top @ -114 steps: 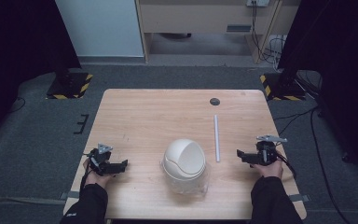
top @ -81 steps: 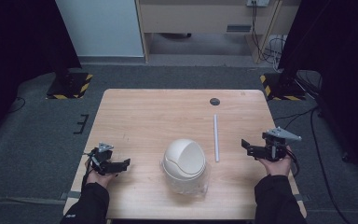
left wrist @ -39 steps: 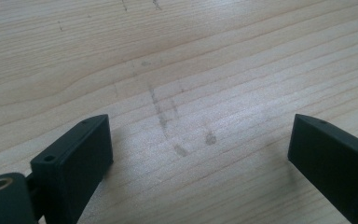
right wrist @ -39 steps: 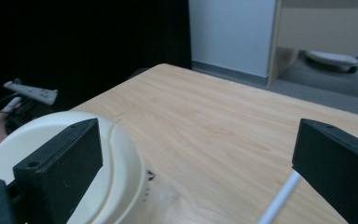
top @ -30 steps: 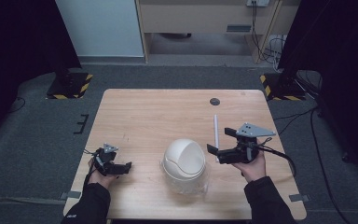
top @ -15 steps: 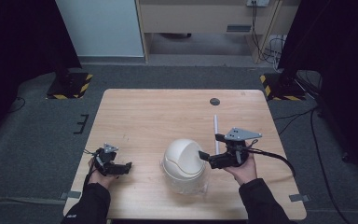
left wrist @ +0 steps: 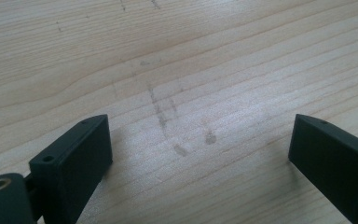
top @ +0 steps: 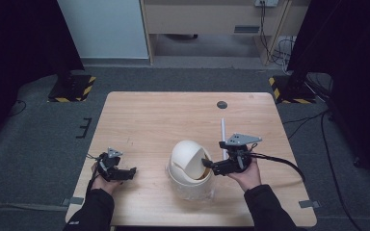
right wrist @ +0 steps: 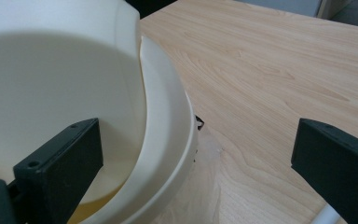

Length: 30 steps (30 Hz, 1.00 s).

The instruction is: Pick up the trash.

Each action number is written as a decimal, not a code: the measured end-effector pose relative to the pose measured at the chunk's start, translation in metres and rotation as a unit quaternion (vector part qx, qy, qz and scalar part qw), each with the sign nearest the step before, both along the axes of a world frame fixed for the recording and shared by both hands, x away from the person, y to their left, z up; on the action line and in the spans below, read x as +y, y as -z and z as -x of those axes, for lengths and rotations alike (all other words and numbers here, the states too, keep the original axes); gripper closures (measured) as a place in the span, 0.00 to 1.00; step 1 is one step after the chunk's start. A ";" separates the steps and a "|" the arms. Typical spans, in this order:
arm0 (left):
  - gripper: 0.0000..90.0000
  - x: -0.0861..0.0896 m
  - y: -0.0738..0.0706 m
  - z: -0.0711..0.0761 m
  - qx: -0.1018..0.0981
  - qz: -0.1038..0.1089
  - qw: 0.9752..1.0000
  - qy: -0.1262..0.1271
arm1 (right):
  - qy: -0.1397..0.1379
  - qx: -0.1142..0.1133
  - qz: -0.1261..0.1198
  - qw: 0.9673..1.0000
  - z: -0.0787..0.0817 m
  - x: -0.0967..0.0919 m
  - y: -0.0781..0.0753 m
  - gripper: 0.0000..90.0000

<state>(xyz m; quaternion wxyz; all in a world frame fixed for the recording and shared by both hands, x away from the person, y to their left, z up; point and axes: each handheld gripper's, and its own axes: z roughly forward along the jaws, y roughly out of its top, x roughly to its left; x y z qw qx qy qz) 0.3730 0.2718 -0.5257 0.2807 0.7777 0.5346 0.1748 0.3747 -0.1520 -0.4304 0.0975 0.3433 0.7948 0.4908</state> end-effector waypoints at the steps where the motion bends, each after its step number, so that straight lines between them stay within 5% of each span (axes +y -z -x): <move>1: 0.06 0.000 0.000 0.000 0.000 0.000 1.000 0.000 | 0.000 0.000 0.000 1.000 0.000 0.000 0.000 0.03; 23: 0.06 0.000 0.000 0.000 0.000 -0.001 1.000 0.001 | 0.009 0.010 0.016 1.000 -0.010 0.006 0.007 0.05; 30: 0.06 0.000 0.000 0.000 0.001 0.001 1.000 0.000 | 0.017 -0.004 0.010 1.000 -0.009 -0.012 -0.005 0.05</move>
